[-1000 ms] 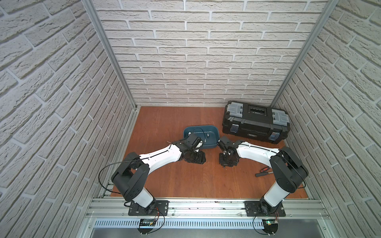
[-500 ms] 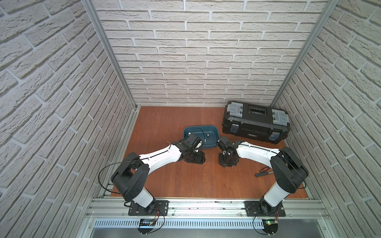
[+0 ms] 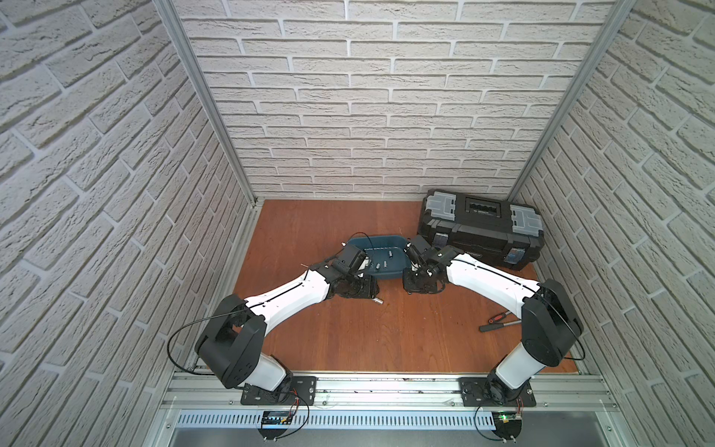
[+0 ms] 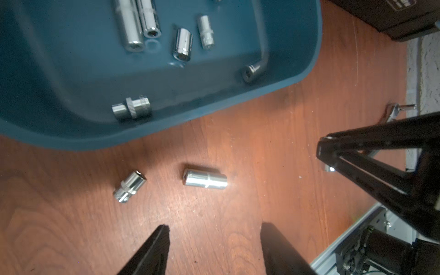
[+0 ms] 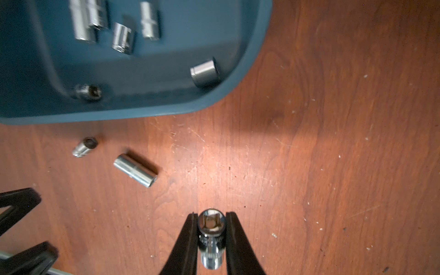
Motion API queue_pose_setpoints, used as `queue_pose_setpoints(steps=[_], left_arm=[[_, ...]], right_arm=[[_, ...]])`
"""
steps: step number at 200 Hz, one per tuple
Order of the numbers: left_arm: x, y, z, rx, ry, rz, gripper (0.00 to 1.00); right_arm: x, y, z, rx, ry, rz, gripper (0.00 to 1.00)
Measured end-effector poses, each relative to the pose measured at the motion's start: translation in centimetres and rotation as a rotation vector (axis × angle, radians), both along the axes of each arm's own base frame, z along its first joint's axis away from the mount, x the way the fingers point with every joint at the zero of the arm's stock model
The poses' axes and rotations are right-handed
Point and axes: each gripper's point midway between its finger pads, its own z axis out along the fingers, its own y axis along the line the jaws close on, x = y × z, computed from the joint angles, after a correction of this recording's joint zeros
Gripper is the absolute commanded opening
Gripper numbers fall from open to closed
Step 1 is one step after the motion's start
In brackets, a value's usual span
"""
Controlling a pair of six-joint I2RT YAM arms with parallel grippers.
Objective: Put the socket on the desktop into the storage box
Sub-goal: Pick up the socket head from the center of the board, then place the socket head in the storage box.
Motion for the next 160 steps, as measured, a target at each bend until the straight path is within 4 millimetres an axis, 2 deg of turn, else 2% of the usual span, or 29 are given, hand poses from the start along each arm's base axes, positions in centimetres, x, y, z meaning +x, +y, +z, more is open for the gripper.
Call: queue_pose_setpoints(steps=[33,71,117,160], left_arm=[[1.0,1.1,0.9,-0.007,-0.028,0.047,0.68],[1.9,2.4,2.1,-0.015,-0.062,0.103,0.71],[2.3,4.0,2.5,-0.011,-0.077,0.165,0.71],[1.9,5.3,1.6,0.016,-0.059,0.204,0.71]], right_arm=[[2.4,2.0,1.8,0.033,-0.043,0.040,0.19],[5.1,3.8,2.0,0.046,-0.044,0.077,0.19],[8.3,5.6,1.5,0.060,-0.037,0.109,0.19],[10.4,6.5,-0.5,0.052,-0.003,0.121,0.19]])
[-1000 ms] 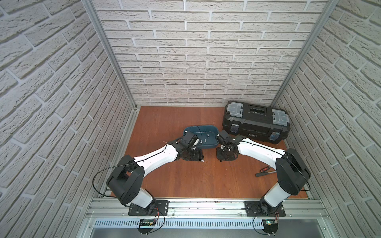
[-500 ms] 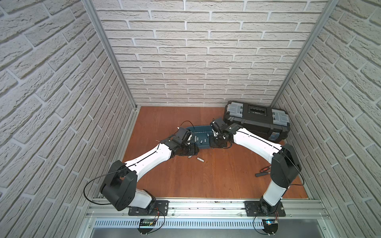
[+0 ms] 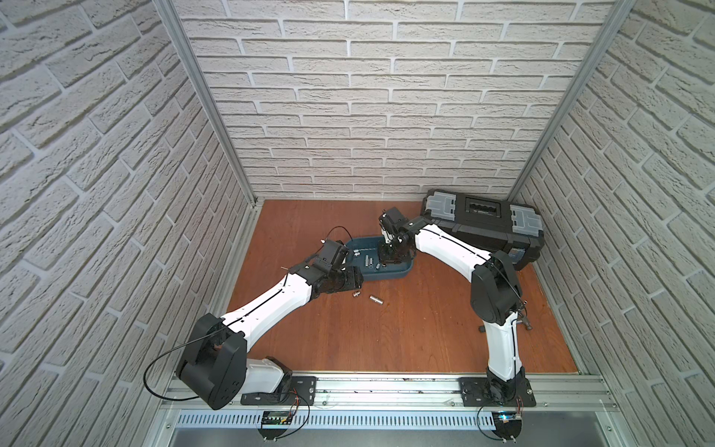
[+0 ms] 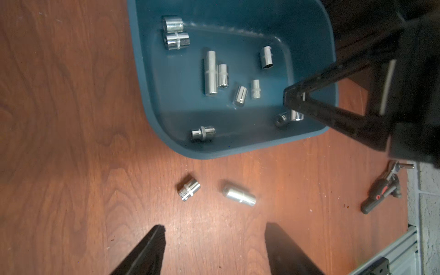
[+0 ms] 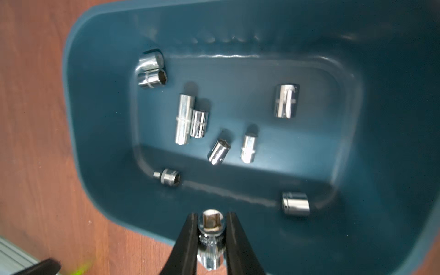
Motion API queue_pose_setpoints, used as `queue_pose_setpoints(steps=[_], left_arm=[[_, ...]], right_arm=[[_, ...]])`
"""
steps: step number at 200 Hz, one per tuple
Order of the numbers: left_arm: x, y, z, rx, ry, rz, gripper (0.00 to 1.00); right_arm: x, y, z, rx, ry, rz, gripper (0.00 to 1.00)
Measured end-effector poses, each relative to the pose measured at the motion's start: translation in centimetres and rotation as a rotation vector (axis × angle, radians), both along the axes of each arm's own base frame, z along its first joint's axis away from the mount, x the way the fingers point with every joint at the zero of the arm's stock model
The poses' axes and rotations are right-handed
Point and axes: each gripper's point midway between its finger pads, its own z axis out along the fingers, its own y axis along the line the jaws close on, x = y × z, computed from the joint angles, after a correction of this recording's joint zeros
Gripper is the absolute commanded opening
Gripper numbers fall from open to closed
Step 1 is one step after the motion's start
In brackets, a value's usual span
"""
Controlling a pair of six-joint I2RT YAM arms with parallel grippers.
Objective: Put the socket on the desktop into the storage box
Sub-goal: Place the socket head in the storage box.
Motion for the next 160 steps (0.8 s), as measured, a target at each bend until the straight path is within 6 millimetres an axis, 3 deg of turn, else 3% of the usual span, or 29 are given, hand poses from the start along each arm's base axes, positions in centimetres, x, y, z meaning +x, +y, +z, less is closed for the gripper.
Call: queue_pose_setpoints(steps=[78,160], left_arm=[[0.2,1.3,-0.6,0.010,0.015,0.057,0.71],[0.1,1.4,-0.9,0.011,0.022,0.061,0.72]], right_arm=[[3.3,0.2,-2.1,-0.004,0.023,-0.017,0.20],[4.9,-0.5,-4.4,-0.026,0.058,-0.044,0.21]])
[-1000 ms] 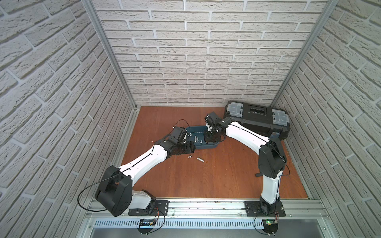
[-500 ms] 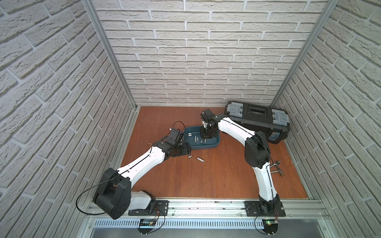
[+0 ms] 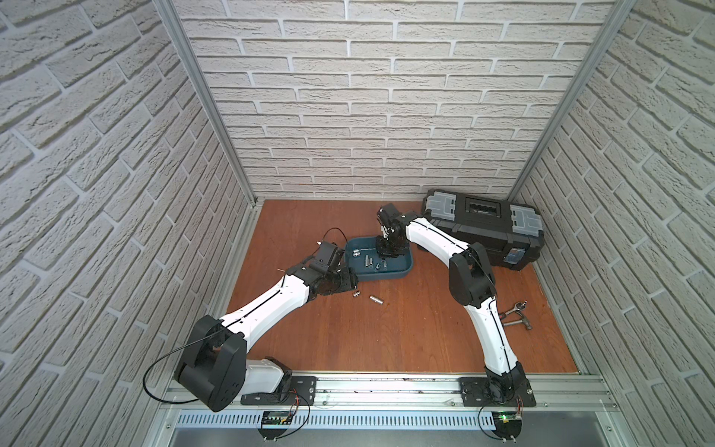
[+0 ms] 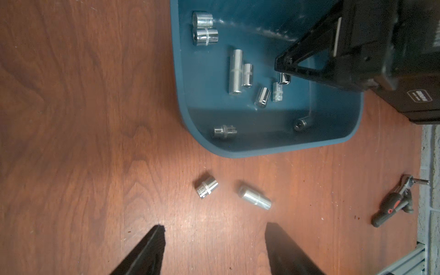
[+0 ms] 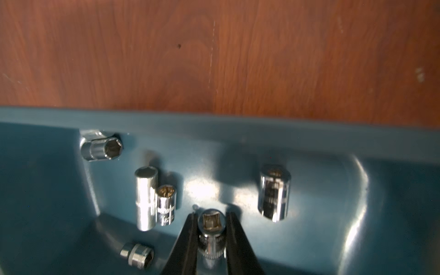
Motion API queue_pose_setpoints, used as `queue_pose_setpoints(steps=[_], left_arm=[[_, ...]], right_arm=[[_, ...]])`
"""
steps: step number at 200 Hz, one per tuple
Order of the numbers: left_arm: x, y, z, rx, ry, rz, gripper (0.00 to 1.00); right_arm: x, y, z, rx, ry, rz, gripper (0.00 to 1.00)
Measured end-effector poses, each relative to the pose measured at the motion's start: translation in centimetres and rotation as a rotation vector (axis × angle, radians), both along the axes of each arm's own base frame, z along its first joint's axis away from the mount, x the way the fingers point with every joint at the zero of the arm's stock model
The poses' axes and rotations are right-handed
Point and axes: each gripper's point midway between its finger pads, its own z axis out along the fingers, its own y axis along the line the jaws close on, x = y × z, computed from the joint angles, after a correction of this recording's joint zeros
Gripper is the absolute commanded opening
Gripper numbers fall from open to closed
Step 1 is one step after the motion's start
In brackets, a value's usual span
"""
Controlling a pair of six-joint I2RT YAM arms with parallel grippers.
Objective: Put the socket on the desktop into the storage box
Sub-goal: Place the socket head in the storage box.
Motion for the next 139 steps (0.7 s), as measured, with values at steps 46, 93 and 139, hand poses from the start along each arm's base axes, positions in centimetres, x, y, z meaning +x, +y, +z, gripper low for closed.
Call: queue_pose_setpoints(steps=[46,93,139], left_arm=[[-0.5,0.3,-0.9,0.005,0.024,0.011,0.72],[-0.9,0.5,-1.5,0.009,0.039,0.015,0.71],[-1.0,0.5,-1.6,0.008,0.044,0.015,0.71]], right_arm=[[0.5,-0.3,0.0,0.002,-0.003,-0.010,0.23],[0.7,-0.2,-0.8,-0.004,0.007,-0.011,0.29],[0.7,-0.3,-1.1,-0.013,0.015,-0.011,0.36]])
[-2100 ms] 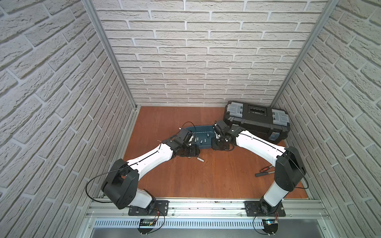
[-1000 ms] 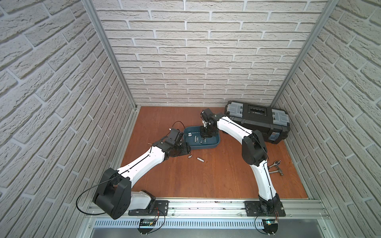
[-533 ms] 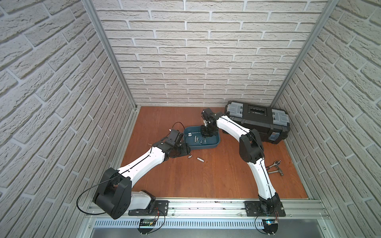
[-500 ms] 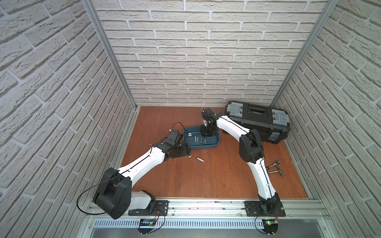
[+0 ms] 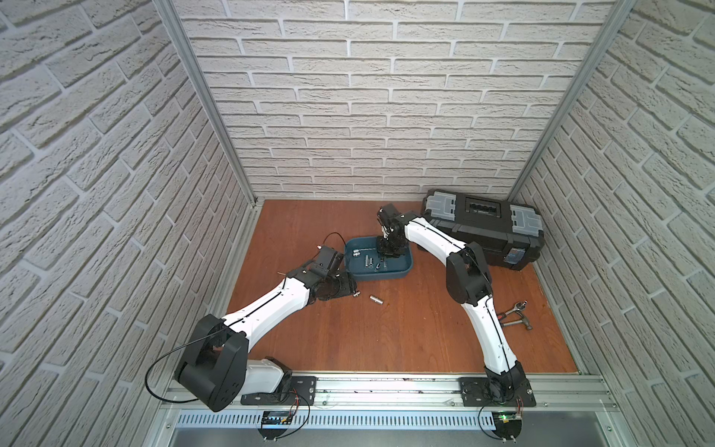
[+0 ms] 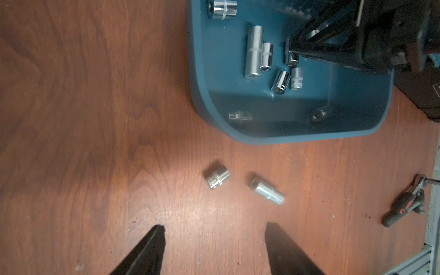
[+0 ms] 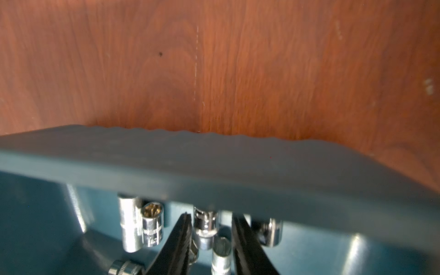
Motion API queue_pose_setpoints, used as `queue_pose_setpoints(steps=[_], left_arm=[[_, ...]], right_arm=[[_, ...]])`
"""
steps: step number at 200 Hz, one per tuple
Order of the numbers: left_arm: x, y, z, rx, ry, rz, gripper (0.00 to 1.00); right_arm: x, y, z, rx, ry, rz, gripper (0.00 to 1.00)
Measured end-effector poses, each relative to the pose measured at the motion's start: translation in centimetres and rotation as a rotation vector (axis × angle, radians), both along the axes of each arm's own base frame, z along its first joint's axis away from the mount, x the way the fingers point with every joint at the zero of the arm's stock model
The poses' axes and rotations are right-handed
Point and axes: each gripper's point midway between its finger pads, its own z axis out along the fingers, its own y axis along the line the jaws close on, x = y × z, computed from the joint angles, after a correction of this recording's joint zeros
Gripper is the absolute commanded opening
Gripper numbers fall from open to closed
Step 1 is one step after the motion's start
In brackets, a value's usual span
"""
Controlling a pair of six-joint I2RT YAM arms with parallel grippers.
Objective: Put the socket on the desktop into the storage box
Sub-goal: Place the socket head in the storage box, then pick up the socket head from the center of the board.
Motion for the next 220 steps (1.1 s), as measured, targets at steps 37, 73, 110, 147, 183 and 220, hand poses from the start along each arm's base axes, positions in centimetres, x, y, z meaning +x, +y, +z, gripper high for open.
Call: queue_pose_setpoints(steps=[37,73,110,147,183,220], left_arm=[[-0.3,0.0,-0.3,0.002,0.009,-0.003,0.72],[-0.4,-0.1,-0.3,-0.006,0.013,-0.009,0.72],[-0.6,-0.4,-0.2,-0.023,0.023,-0.022,0.72],[-0.8,-0.8,-0.2,-0.042,0.033,-0.036,0.72],[-1.0,-1.1,-0.1,-0.061,0.042,-0.049,0.72],[-1.6,-0.9,0.1,-0.095,0.045,-0.054,0.72]], right_arm=[[-0.1,-0.2,0.0,-0.012,0.001,0.000,0.37],[-0.7,-0.6,0.8,-0.022,-0.006,0.004,0.39],[-2.3,-0.9,3.4,-0.012,-0.037,0.020,0.40],[-4.4,-0.9,6.1,0.019,-0.083,0.059,0.40],[-6.9,-0.6,6.8,0.027,-0.095,0.122,0.40],[-9.8,-0.1,6.9,0.035,-0.092,0.188,0.40]])
